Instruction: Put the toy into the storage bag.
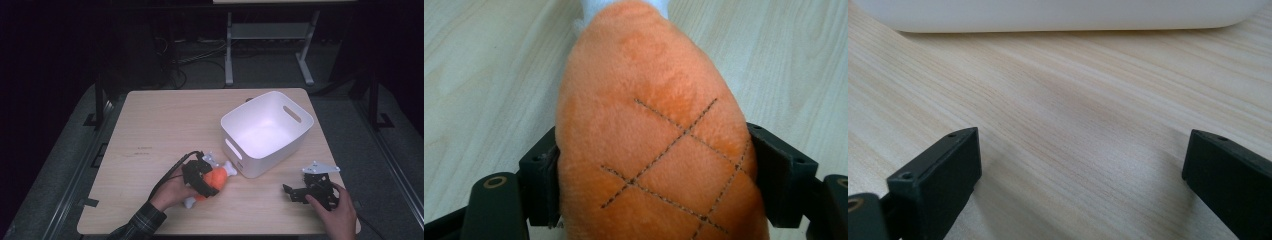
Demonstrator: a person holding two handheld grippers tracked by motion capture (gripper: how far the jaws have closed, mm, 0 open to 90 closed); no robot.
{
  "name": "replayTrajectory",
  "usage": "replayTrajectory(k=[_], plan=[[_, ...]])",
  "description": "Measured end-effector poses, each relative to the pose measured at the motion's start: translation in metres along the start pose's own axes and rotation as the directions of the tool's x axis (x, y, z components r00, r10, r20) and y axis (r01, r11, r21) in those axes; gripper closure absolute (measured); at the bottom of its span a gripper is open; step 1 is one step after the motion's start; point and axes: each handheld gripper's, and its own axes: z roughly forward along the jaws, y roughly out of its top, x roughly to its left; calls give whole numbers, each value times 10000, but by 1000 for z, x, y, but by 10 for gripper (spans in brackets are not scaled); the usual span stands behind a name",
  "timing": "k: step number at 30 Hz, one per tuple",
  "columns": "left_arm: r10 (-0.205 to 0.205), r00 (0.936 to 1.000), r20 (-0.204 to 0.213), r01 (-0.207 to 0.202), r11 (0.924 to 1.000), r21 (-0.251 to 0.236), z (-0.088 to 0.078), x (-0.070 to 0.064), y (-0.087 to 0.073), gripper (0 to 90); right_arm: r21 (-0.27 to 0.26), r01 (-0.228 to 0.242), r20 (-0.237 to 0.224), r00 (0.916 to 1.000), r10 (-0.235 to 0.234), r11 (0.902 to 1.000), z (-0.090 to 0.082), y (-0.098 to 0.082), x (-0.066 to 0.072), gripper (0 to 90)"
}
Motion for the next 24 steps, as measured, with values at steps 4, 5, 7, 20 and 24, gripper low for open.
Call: replayTrajectory(k=[4,5,7,20,24], plan=[[-86,9999,77,87,9999,-112,-4,1,-1,218,0,0,1,10000,0,10000,0,0,0,19],[-89,9999,97,90,9999,-105,-5,2,-2,219,2,2,2,10000,-2,10000,0,0,0,19],[-102,9999,133,104,9999,-138,-7,3,-3,219,0,1,7,10000,-1,10000,0,0,0,19],[-180,9997,178,190,9983,-559,-24,6,-12,218,0,0,0,10000,0,10000,0,0,0,19],[-108,9999,131,116,9980,-621,-30,8,-13,218,0,-1,1,10000,1,10000,0,0,0,19]])
